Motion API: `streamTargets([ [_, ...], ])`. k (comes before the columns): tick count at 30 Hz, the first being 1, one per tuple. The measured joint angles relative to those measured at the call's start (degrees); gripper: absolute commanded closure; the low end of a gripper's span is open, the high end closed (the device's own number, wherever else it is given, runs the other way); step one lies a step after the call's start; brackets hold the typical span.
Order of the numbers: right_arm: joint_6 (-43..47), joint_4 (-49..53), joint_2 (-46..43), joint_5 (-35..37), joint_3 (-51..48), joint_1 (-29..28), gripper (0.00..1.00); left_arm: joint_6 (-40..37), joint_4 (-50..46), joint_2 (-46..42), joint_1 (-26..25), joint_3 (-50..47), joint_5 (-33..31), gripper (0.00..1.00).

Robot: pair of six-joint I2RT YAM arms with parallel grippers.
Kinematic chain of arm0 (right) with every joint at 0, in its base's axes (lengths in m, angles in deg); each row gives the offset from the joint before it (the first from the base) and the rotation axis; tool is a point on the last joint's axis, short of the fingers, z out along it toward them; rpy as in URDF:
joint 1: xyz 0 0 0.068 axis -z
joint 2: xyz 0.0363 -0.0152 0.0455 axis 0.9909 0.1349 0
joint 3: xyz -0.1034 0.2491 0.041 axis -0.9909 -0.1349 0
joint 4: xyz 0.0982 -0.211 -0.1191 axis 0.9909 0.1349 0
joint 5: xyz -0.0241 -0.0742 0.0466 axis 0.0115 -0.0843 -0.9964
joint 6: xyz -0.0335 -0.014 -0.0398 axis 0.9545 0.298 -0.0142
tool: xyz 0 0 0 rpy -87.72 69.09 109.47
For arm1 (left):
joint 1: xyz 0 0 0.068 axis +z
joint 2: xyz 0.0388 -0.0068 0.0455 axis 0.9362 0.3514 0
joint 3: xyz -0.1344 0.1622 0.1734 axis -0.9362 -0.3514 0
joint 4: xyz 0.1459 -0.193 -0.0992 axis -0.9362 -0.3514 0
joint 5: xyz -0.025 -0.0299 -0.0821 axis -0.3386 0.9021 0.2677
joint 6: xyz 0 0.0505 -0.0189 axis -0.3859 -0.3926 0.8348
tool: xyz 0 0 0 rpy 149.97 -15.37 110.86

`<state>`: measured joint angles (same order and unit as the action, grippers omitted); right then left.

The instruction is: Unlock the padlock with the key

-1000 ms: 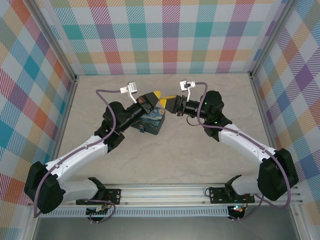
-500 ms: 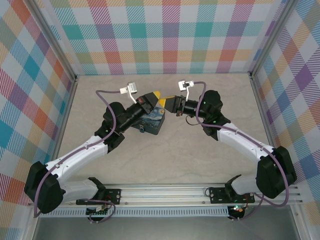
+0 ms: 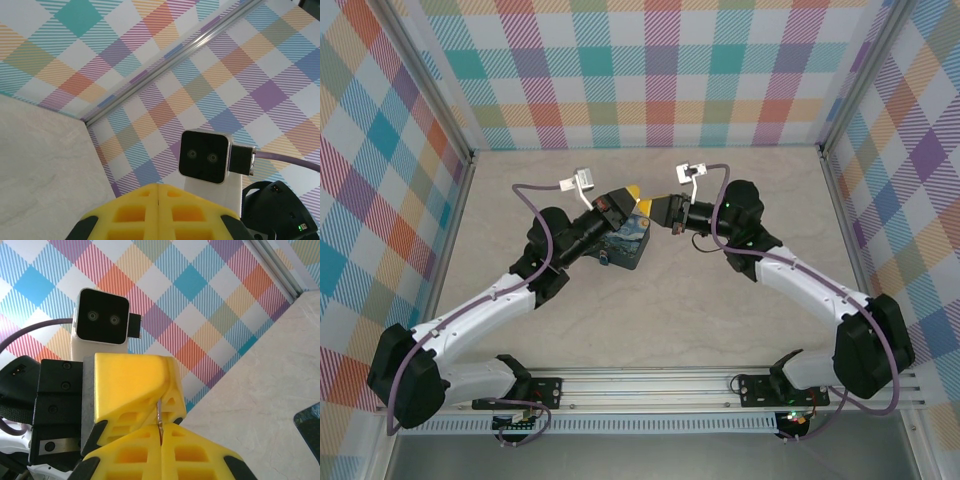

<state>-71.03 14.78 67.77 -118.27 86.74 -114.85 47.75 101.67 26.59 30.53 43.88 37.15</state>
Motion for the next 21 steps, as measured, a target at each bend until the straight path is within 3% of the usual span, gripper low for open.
streamTargets([
  [2,1.62,2.34,-0.94,0.35,0.0,0.02,0.99,-0.81,-0.83,-0.59,-0.04,0.0,-0.61,0.44],
  [8,9.97,13.42,-5.09,2.27,-0.07,0.02,0.99,-6.84,-9.79,-8.04,-0.04,-0.02,-3.32,0.17],
  [13,16.65,18.93,-7.69,2.56,-2.08,0.02,0.98,-12.31,-16.35,-14.93,-0.04,-0.87,-3.26,0.14],
  [21,24.59,21.2,-9.73,-4.26,-3.5,0.0,0.98,-18.18,-21.62,-14.27,-0.02,-0.92,10.82,0.17],
])
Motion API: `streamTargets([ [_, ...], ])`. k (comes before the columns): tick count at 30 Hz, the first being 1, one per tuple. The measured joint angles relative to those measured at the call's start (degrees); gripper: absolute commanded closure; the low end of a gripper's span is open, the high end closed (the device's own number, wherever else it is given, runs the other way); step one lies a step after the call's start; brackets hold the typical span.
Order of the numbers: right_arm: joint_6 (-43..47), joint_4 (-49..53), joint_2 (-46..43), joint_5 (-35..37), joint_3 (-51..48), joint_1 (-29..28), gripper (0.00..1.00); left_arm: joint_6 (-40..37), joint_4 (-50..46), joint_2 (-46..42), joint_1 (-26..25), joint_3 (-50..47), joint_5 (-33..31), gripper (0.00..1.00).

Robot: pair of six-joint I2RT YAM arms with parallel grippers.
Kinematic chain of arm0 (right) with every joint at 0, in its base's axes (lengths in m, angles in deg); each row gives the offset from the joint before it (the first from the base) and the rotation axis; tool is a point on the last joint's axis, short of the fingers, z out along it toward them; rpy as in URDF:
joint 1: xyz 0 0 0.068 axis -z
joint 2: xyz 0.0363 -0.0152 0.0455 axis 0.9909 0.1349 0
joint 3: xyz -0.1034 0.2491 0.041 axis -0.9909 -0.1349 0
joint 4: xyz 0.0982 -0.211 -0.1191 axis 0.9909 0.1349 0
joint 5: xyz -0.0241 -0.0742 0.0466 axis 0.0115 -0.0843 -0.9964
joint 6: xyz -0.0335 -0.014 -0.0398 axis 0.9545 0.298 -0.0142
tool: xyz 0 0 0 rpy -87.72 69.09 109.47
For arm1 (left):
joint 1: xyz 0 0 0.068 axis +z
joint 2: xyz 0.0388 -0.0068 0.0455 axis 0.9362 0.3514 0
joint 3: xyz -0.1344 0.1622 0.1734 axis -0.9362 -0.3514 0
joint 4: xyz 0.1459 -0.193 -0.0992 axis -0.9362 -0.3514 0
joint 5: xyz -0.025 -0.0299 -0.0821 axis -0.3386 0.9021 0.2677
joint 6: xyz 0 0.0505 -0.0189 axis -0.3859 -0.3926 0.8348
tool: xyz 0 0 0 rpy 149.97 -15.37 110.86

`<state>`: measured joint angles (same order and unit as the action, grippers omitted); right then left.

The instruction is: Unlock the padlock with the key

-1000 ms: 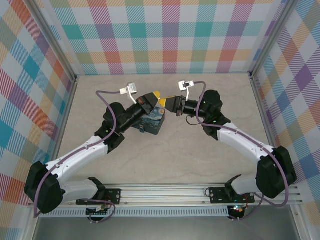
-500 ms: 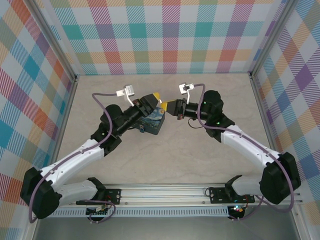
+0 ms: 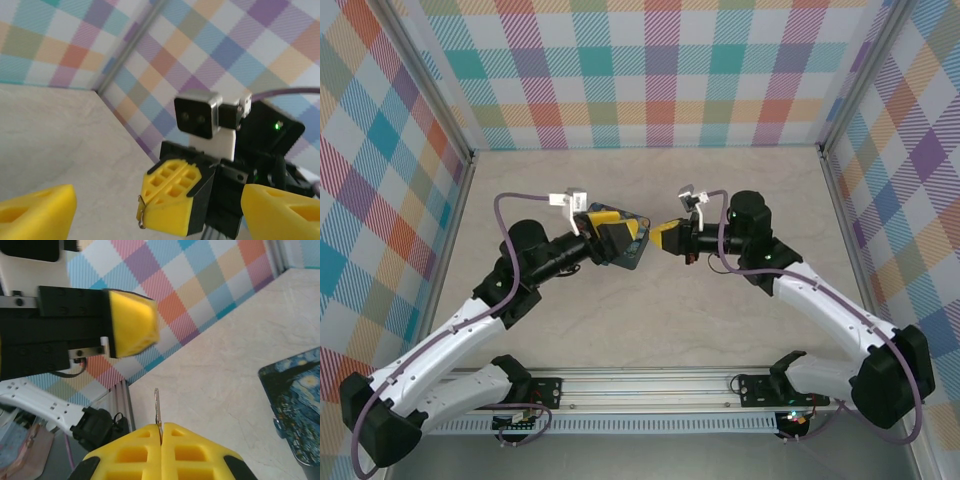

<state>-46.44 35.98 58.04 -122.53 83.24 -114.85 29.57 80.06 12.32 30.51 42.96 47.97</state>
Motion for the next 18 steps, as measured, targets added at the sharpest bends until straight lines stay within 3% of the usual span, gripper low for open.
streamTargets([
  [8,0.63,-1.62,-0.7,-4.26,0.0,-0.46,0.98,-0.61,2.14,4.87,0.0,0.0,8.96,0.38],
  [13,0.37,-3.02,-0.68,-5.29,0.0,-0.92,0.98,-0.44,2.43,6.25,0.0,0.0,10.82,0.51],
  [18,0.24,-3.28,-0.22,-6.08,0.0,-1.2,0.97,0.09,3.93,6.25,0.0,0.02,11.13,0.71],
])
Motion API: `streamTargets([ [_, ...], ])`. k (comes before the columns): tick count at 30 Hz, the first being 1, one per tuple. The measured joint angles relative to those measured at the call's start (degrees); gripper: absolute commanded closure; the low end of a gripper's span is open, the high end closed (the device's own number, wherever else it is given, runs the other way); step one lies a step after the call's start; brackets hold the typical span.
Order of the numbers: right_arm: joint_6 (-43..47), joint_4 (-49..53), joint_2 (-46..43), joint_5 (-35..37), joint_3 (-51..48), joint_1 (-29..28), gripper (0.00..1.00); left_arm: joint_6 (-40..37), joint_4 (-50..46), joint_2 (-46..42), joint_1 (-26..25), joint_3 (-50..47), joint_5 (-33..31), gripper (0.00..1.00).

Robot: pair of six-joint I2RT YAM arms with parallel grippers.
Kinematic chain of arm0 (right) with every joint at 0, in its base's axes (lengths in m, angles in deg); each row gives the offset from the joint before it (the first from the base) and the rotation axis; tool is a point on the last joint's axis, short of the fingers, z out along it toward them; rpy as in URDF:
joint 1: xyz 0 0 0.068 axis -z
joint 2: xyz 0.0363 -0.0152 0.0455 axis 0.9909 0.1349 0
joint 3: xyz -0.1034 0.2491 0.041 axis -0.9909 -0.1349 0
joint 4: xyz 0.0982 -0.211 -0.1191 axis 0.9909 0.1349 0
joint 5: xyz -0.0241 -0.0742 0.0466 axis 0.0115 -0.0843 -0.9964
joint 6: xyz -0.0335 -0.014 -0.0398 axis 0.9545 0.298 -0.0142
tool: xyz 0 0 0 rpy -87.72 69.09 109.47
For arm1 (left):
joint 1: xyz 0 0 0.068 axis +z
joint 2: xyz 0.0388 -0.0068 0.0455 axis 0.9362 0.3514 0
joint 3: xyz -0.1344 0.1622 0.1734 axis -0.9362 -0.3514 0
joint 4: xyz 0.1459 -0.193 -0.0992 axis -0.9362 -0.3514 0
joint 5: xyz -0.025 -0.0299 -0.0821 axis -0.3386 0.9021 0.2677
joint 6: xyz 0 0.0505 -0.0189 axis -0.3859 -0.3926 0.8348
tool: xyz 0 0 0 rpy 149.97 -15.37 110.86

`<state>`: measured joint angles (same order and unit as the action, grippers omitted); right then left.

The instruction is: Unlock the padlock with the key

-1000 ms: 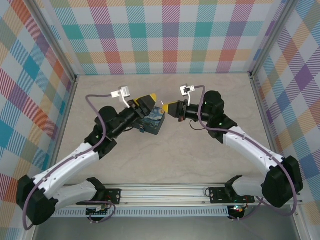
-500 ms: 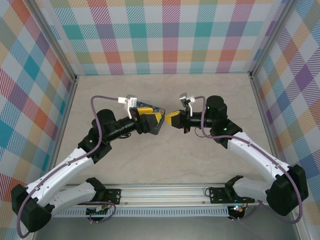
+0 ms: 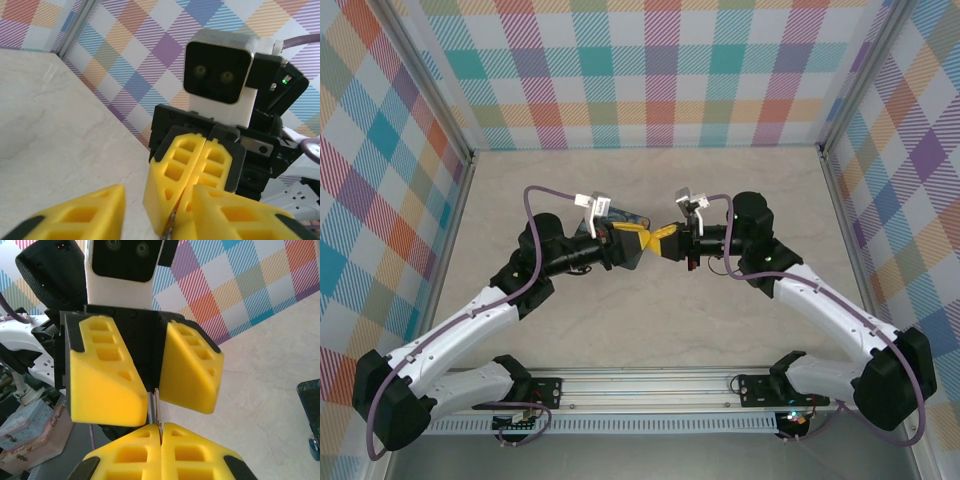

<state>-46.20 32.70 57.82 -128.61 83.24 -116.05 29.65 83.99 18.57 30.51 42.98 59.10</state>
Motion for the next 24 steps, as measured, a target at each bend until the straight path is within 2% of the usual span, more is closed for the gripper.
streamTargets([
  [4,-0.11,0.0,0.72,-0.55,0.0,-0.04,0.95,0.28,0.57,0.0,0.0,0.0,-0.04,0.91],
  [7,-1.05,-0.68,1.03,-0.96,0.0,-0.04,0.93,0.5,0.92,0.0,0.0,0.0,-0.17,1.0],
  [17,-3.98,-3.13,0.83,-1.42,-0.33,-0.04,0.78,0.44,1.7,-0.02,0.0,0.0,-0.26,1.0],
  [24,-5.51,-4.35,0.76,-1.84,-0.85,-0.04,0.76,0.44,1.7,-0.02,0.0,0.0,-0.79,1.0],
])
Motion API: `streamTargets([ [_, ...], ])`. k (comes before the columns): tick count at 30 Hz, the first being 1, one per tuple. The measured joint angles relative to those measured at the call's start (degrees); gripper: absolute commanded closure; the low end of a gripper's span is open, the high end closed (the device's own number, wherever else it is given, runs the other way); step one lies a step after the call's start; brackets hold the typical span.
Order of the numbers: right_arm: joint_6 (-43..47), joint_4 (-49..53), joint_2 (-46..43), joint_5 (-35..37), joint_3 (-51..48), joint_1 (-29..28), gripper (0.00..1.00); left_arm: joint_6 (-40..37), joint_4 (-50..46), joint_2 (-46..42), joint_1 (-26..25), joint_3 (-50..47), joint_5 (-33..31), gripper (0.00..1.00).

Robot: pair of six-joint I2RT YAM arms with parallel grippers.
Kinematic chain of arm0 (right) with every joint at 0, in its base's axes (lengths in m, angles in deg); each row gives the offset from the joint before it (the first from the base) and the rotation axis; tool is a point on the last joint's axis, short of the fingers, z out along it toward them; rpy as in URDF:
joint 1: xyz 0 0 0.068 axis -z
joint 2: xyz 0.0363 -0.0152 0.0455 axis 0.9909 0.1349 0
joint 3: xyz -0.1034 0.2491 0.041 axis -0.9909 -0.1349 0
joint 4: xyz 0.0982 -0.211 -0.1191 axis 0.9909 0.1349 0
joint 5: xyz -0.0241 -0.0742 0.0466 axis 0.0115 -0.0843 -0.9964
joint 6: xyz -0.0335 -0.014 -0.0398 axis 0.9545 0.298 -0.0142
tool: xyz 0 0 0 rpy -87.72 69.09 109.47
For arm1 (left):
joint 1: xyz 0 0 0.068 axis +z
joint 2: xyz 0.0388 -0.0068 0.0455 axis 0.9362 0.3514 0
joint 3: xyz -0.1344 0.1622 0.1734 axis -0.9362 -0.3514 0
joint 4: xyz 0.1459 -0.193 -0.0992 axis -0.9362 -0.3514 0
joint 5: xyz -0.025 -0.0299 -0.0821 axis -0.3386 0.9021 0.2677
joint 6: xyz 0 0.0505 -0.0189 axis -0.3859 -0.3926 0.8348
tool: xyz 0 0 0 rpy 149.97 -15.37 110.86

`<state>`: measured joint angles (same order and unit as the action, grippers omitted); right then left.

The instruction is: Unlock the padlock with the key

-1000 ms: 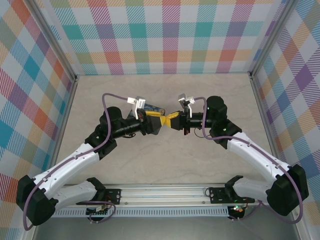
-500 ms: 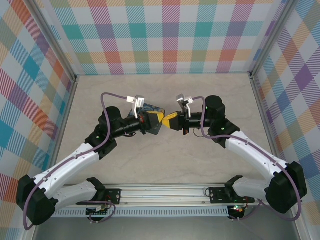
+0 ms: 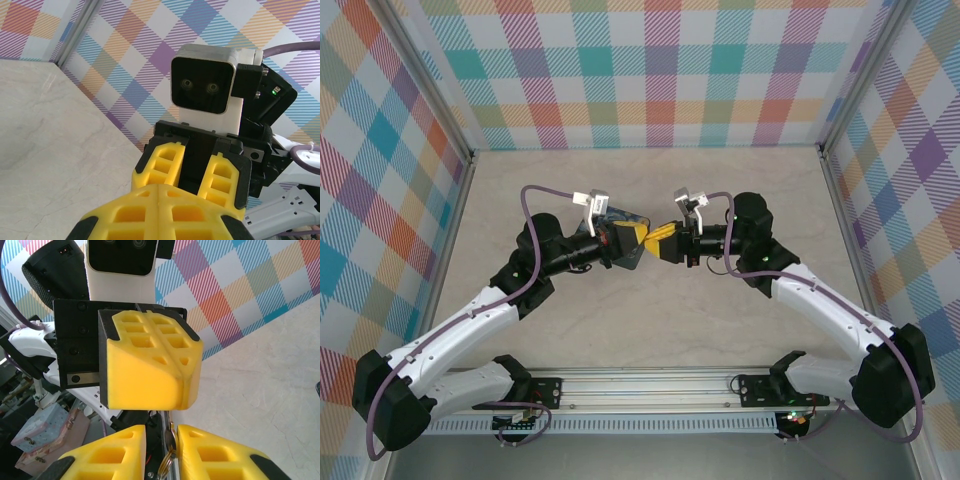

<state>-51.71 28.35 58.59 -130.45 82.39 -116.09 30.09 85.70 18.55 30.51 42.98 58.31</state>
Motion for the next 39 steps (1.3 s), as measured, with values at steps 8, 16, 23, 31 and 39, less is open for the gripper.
streamTargets([
  [8,-0.2,-0.42,0.04,-0.02,-0.55,0.0,0.78,0.0,0.0,0.0,0.0,0.0,-0.57,1.0],
  [16,-0.63,-0.55,0.57,0.09,-0.55,0.02,0.92,0.02,0.22,-0.02,0.0,0.0,-0.52,1.0],
  [23,-0.17,-0.07,0.63,0.68,-0.55,0.04,0.98,-0.24,-0.22,-0.28,0.0,0.0,-1.53,0.57],
  [31,3.69,8.44,0.44,6.16,-0.5,0.07,0.97,-3.17,-11.45,-4.04,1.77,1.57,-11.5,0.09],
  [39,5.95,18.23,8.48,13.81,3.32,0.07,0.97,0.5,-22.21,-5.62,18.01,-0.5,-14.47,0.0],
])
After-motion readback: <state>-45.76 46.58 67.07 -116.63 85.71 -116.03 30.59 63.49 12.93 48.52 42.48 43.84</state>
